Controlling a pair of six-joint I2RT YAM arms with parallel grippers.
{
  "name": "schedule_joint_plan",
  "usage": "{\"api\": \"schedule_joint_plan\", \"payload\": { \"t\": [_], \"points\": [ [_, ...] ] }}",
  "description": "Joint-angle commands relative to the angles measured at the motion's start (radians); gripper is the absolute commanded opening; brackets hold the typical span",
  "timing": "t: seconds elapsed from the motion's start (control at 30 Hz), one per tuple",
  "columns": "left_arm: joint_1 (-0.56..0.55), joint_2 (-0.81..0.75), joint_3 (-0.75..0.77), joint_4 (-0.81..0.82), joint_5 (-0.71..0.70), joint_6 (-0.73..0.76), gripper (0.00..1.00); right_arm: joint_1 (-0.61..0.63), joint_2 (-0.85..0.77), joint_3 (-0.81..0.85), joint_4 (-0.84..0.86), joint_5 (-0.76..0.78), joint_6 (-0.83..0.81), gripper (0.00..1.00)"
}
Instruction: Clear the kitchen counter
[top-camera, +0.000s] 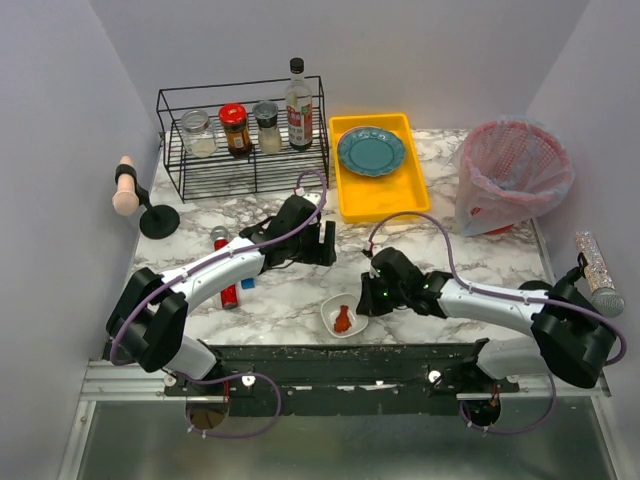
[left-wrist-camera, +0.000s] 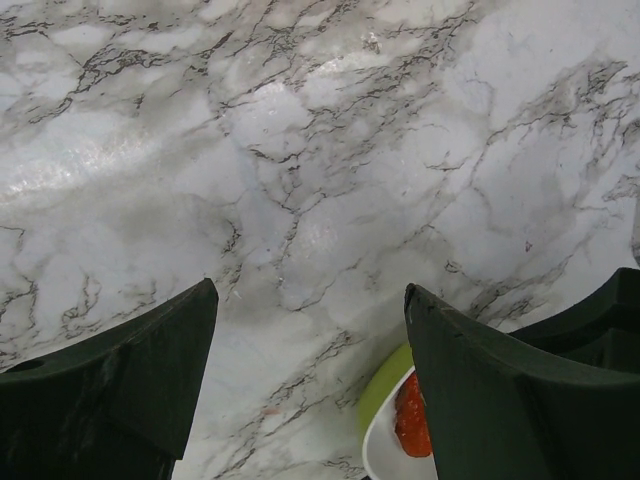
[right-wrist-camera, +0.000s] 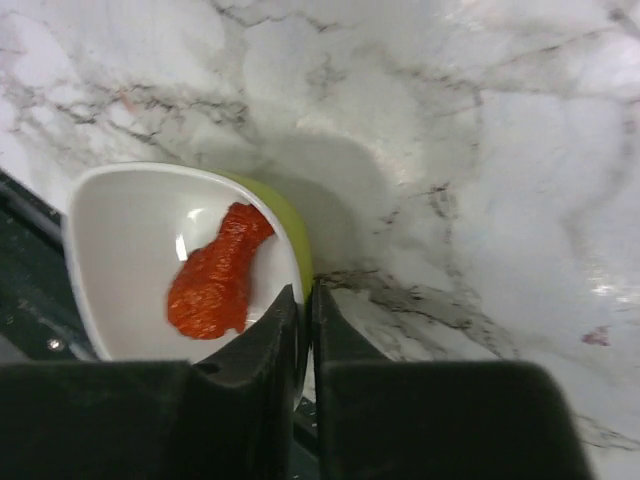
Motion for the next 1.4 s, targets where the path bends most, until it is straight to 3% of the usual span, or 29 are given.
{"api": "schedule_joint_plan", "payload": {
  "t": [0.0, 0.03, 0.07, 0.33, 0.57, 0.8, 0.93, 1.37],
  "points": [
    [-0.001, -0.001, 0.023, -0.014, -0.047, 0.011, 0.87, 0.008, -0.048, 0.03, -0.038, 0.112, -0.022, 0.1],
    [0.004, -0.009, 0.026, -0.018, -0.052, 0.007, 0.87, 0.006, -0.056, 0.038, -0.046, 0.121, -0.029, 0.01],
    [0.008, -0.018, 0.027, -0.016, -0.058, 0.002, 0.87, 0.006, -0.062, 0.05, -0.054, 0.132, -0.035, 0.01],
    [0.048, -0.084, 0.051, -0.03, -0.089, 0.01, 0.87, -0.079, -0.142, 0.168, -0.17, 0.257, -0.019, 0.01],
    [0.074, -0.119, 0.037, -0.044, -0.09, 0.016, 0.87, -0.279, -0.199, 0.324, -0.321, 0.253, 0.037, 0.01],
    [0.082, -0.139, 0.017, -0.034, -0.086, 0.007, 0.87, -0.299, -0.111, 0.691, -0.649, 0.57, 0.161, 0.01],
    [0.084, -0.139, 0.006, -0.027, -0.075, 0.0, 0.87, -0.328, -0.091, 0.84, -0.718, 0.699, 0.19, 0.01],
    [0.084, -0.122, 0.014, -0.022, -0.066, 0.014, 0.87, -0.759, -0.036, 0.99, -0.744, 0.668, 0.265, 0.01]
  ]
}}
